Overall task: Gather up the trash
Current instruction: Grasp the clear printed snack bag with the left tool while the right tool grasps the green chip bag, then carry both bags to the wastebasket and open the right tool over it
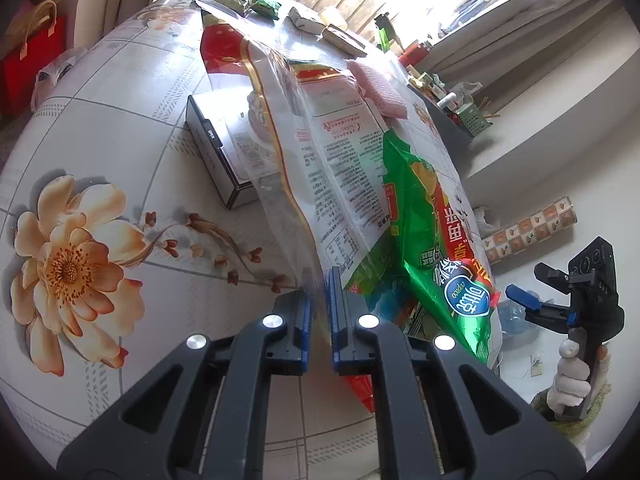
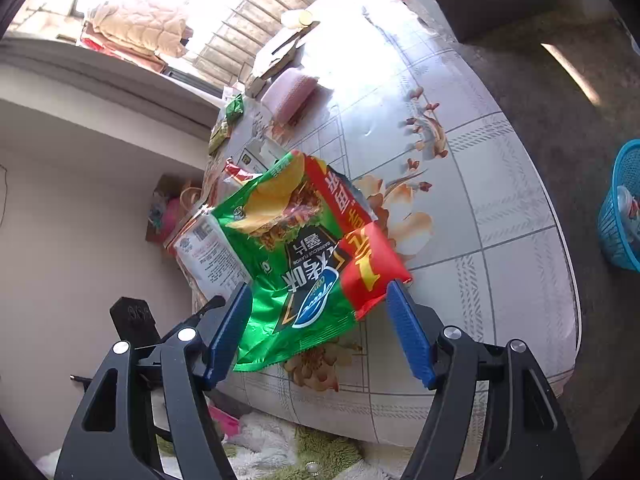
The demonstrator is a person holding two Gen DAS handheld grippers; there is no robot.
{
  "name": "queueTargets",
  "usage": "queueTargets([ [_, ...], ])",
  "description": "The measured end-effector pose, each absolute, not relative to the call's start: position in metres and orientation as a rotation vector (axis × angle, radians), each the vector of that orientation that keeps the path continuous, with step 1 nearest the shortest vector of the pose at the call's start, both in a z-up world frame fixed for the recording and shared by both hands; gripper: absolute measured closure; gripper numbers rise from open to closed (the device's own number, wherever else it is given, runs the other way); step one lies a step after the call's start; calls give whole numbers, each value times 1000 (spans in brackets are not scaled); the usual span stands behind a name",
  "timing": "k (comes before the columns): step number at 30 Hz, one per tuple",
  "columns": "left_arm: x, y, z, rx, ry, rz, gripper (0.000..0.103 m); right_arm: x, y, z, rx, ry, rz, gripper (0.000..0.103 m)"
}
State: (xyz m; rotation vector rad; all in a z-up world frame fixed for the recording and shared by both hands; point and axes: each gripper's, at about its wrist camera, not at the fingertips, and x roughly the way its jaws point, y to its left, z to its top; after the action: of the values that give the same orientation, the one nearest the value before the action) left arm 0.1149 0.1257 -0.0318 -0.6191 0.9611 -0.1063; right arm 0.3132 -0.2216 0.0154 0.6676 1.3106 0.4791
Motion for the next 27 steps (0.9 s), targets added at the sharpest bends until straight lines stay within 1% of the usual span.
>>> queueTargets([
  [6,117,122,-31,-581,975,-98,97,340,-213,-32,739,1471,547,35],
  [15,121,120,-32,-553,988,-96,97,370,-176,-50,782,1542,755,35],
  [17,121,119,-32,-550,990,-97,97,373,-173,-50,762,1556,749,40],
  [19,120,117,-31,-546,988,-98,97,369,-170,-45,705,1551,749,47],
  [22,120,115,-31,-533,989,-101,97,362,-160,-37,646,1529,766,53],
  [24,120,112,-31,-527,991,-105,97,359,-154,-34,589,1522,748,54],
  [27,121,110,-30,-522,995,-110,97,352,-141,-39,579,1542,769,57],
])
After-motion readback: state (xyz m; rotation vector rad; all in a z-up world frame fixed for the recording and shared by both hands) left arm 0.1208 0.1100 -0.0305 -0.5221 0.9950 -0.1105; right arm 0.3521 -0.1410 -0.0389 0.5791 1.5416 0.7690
